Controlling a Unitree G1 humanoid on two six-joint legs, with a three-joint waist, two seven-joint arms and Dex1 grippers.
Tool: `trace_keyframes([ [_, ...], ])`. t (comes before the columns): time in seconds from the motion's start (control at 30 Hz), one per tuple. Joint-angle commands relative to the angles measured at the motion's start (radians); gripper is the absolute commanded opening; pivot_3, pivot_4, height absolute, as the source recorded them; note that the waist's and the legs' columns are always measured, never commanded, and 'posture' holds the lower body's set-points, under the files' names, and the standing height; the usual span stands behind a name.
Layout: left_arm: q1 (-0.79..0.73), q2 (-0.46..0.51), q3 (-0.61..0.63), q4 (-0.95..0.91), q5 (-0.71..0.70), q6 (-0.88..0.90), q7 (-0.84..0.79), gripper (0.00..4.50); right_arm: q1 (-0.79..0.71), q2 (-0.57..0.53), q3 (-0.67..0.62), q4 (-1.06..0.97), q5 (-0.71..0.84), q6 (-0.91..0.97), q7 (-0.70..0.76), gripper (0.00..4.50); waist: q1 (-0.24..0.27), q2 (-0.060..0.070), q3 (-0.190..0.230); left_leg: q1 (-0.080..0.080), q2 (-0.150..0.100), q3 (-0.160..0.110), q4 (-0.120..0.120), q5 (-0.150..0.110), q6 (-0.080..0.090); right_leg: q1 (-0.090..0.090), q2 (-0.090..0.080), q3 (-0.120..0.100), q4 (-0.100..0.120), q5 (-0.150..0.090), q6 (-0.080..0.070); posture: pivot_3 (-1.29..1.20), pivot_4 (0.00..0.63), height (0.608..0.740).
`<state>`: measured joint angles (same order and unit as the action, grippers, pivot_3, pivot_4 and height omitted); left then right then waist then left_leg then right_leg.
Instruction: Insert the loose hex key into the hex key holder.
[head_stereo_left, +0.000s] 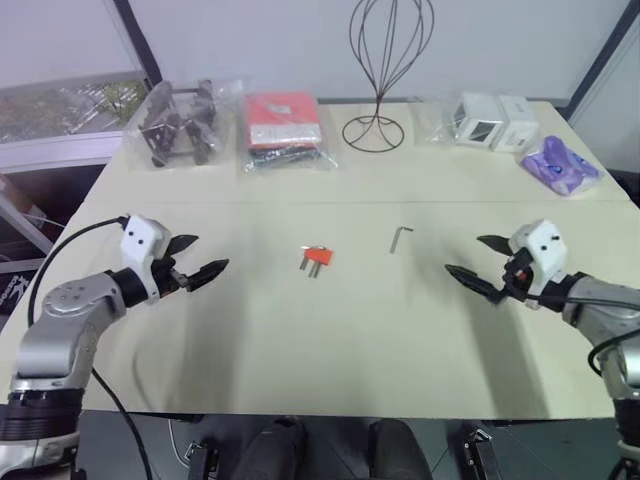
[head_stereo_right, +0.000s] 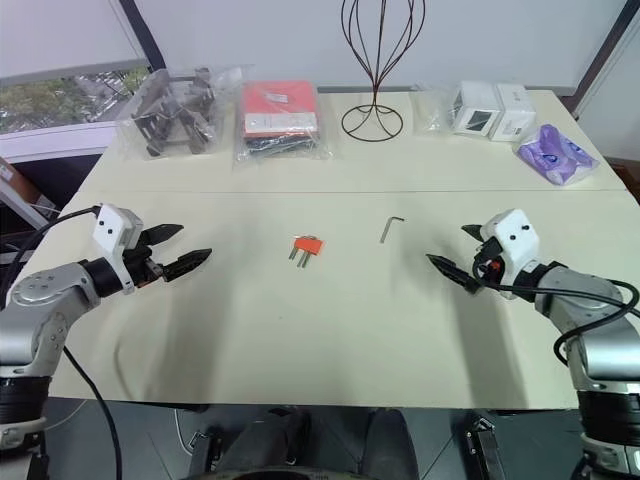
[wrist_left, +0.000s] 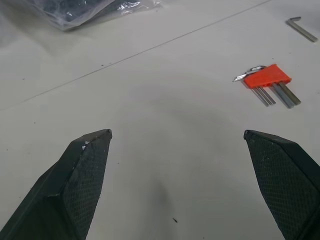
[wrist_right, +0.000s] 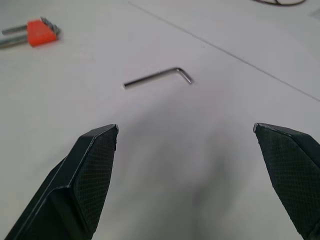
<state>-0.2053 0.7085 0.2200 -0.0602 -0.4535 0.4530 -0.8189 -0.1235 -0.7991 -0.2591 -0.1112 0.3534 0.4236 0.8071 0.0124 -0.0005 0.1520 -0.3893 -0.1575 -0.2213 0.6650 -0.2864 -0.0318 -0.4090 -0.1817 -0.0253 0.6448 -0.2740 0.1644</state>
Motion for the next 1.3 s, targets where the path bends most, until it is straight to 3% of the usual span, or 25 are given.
trace_keyframes([
  [0.03,-0.027,0.008,0.010,0.017,0.009,-0.030,-0.009,4.43,0.002,-0.015,-0.020,-0.001,-0.010,-0.034,0.007,4.50,0.000,0.000,0.000,0.000,0.000,0.000,0.000,0.000,0.000,0.000,0.000,0.000,0.000,0.000,0.000,0.00,0.150,0.740],
  [0.63,-0.039,-0.010,0.020,0.033,0.017,-0.042,0.003,4.43,-0.066,0.028,0.063,0.048,-0.128,-0.097,-0.088,4.50,0.000,0.000,0.000,0.000,0.000,0.000,0.000,0.000,0.000,0.000,0.000,0.000,0.000,0.000,0.000,0.00,0.150,0.740],
  [0.87,-0.089,0.005,0.007,0.081,0.017,-0.073,-0.046,4.43,-0.152,0.037,0.122,0.074,-0.116,-0.093,-0.030,4.50,-0.002,0.000,0.001,0.000,0.000,0.000,0.000,0.000,0.000,0.000,0.000,0.000,0.000,0.000,0.000,0.00,0.150,0.740],
  [1.0,-0.152,0.039,-0.035,0.107,0.018,-0.069,-0.148,4.43,-0.270,0.091,0.220,0.098,-0.114,-0.076,0.029,4.50,-0.008,0.000,0.001,0.000,0.001,0.000,0.000,0.000,0.000,0.000,0.001,0.000,0.000,0.000,0.000,0.00,0.150,0.740],
  [1.3,-0.270,0.133,-0.184,0.196,0.067,-0.077,-0.408,4.43,-0.478,0.332,0.424,0.343,-0.195,-0.190,0.069,4.50,-0.029,0.000,0.001,0.000,0.001,-0.001,-0.002,0.000,0.000,-0.001,0.001,0.000,0.000,0.000,0.000,0.00,0.150,0.740],
])
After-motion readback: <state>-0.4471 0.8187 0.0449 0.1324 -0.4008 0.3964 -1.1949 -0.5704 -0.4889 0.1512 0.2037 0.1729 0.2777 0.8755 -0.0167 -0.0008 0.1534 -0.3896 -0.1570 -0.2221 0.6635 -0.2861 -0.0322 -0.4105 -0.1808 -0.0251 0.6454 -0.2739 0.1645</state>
